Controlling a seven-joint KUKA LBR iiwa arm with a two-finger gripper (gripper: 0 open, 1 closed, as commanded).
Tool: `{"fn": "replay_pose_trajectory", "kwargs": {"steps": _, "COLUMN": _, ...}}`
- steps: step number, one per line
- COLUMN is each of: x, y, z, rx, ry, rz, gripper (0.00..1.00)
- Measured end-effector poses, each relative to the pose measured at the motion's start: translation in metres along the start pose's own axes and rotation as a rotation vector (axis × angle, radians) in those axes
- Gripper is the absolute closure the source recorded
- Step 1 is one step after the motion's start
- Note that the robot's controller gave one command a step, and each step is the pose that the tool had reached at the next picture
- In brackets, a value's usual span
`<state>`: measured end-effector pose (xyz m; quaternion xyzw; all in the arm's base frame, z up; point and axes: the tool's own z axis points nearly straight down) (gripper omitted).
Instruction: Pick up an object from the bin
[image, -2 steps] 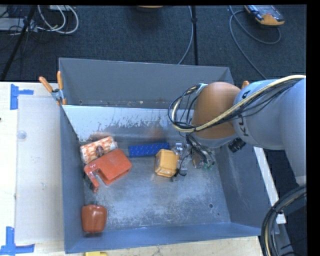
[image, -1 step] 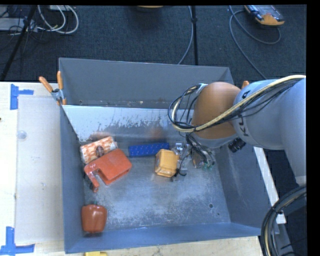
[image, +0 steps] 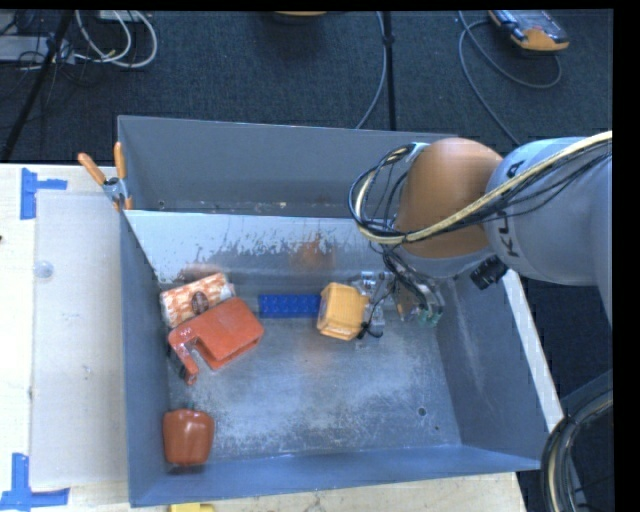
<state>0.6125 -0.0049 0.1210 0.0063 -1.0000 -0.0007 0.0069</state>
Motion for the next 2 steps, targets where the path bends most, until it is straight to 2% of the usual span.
{"fn": "replay_pose_trajectory", "kwargs": {"steps": 1, "x": -0.006, "y": -0.006, "z": -0.065, "rx": 0.000, "ry": -0.004, "rz": -0.031, "gripper": 1.00}}
{"fn": "replay_pose_trajectory", "kwargs": {"steps": 2, "x": 0.009, "y": 0.007, "z": -0.121, "rx": 0.000, "ry": 0.001, "rz": -0.141, "gripper": 1.00}}
